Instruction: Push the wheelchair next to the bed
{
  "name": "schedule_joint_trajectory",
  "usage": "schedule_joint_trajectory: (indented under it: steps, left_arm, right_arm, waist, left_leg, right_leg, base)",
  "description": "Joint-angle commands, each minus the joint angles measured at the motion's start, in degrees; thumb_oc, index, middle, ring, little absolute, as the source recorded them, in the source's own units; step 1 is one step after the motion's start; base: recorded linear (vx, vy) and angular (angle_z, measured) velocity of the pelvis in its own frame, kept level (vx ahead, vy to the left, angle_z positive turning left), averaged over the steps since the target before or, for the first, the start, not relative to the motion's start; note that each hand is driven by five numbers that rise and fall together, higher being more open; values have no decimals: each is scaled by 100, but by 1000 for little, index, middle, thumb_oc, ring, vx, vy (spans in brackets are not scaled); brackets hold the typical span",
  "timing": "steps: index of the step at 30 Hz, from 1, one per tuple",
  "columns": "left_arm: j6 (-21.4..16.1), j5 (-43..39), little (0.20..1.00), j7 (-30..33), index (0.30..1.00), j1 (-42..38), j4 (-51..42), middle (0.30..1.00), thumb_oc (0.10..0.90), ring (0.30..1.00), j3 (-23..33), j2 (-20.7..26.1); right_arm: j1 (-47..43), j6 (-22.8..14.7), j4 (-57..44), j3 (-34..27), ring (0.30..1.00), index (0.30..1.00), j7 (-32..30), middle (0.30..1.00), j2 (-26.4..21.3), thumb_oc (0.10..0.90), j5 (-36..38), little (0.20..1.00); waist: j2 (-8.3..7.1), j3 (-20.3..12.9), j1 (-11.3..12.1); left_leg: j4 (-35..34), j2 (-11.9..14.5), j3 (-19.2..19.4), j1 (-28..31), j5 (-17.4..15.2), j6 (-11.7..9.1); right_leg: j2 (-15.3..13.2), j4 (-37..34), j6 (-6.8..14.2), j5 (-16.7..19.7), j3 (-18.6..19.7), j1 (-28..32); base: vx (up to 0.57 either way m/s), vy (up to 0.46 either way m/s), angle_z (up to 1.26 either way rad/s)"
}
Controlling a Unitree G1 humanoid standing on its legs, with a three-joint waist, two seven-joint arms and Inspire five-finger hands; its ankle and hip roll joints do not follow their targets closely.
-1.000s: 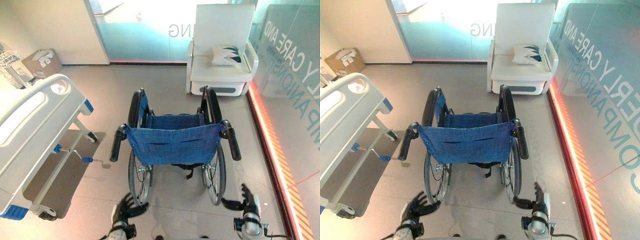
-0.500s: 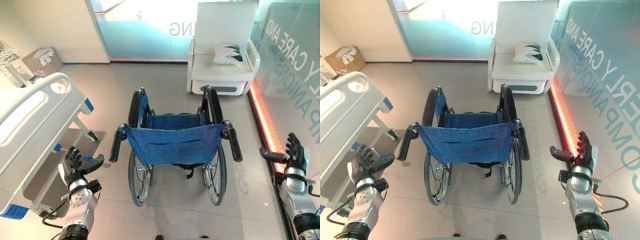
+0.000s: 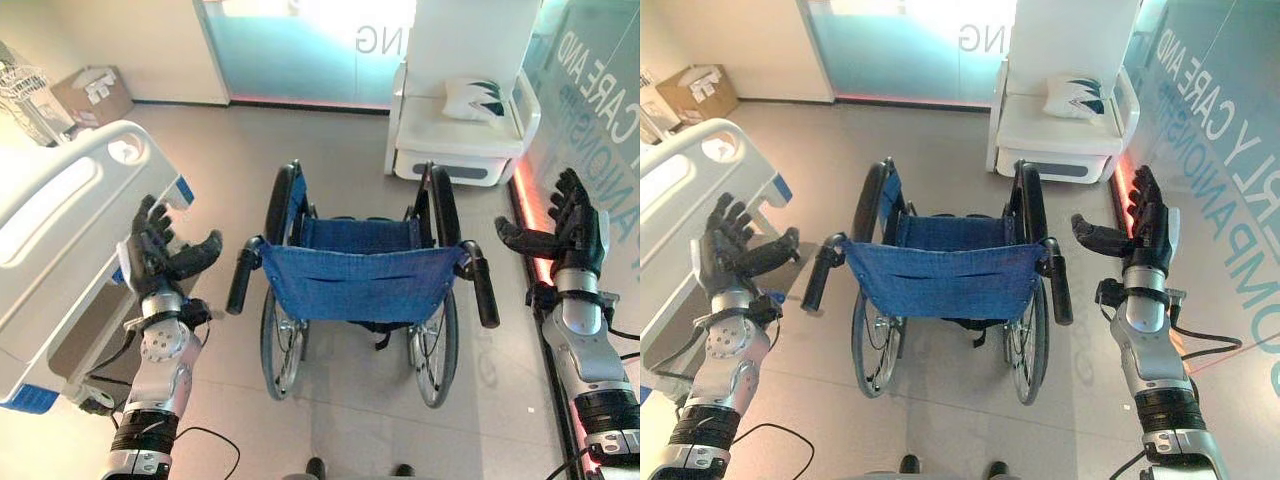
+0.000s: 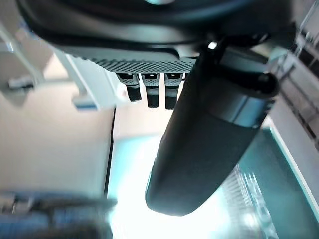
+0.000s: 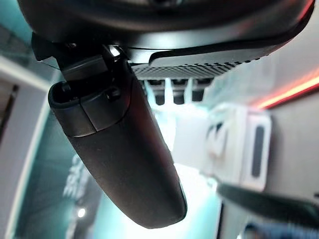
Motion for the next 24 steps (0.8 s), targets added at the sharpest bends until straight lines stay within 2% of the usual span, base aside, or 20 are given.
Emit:
schedule_joint_trajectory:
  steps: [1, 5, 11, 20, 24]
  left_arm:
    - [-432, -150, 900, -710, 900, -191, -586, 900, 800, 900, 136, 397]
    - [-158, -72, 900, -1201, 900, 70, -895, 900, 800, 900, 157, 385]
    - [121, 169, 900, -1651, 900, 491, -1145, 900, 800, 900, 387, 613]
    - [751, 622, 900, -1798, 900, 581, -1185, 900, 800, 900, 330, 970]
    - [743, 767, 900, -1615, 900, 495, -1072, 900, 800, 900, 175, 980]
  right_arm:
    - [-173, -279, -587, -51, 900, 900, 576, 900, -64, 800, 93, 900]
    - [108, 121, -914, -12, 900, 900, 1040, 900, 6, 800, 28, 900]
    - [592, 314, -1249, -165, 900, 900, 1323, 900, -81, 800, -22, 900]
    - [736, 453, -1436, -183, 900, 900, 1180, 900, -226, 800, -278, 900]
    - [688, 663, -1368, -47, 900, 900, 1179, 900, -305, 800, -611, 900]
  waist:
    - [-163, -403, -6]
    - [-180, -377, 6]
    - [-183, -348, 2]
    - [-146, -256, -29]
    - [-148, -241, -38]
  left_leg:
    - [19, -327, 25, -35, -391, 237]
    - [19, -317, 61, -51, -371, 248]
    - [19, -309, 112, -53, -357, 264]
    - [43, -311, 151, -54, -345, 283]
    - [55, -323, 155, -59, -343, 289]
  right_leg:
    - [-68, 349, 67, -189, 90, -189]
    - [-71, 381, 87, -181, 86, -223]
    - [-62, 411, 118, -159, 98, -262]
    - [-57, 497, 150, -163, 120, -318]
    - [-44, 504, 159, -151, 157, -333]
  base:
    - [0, 0, 0]
    - [0, 0, 0]
    - [0, 0, 0]
    - [-7, -1, 0]
    - [-8, -2, 0]
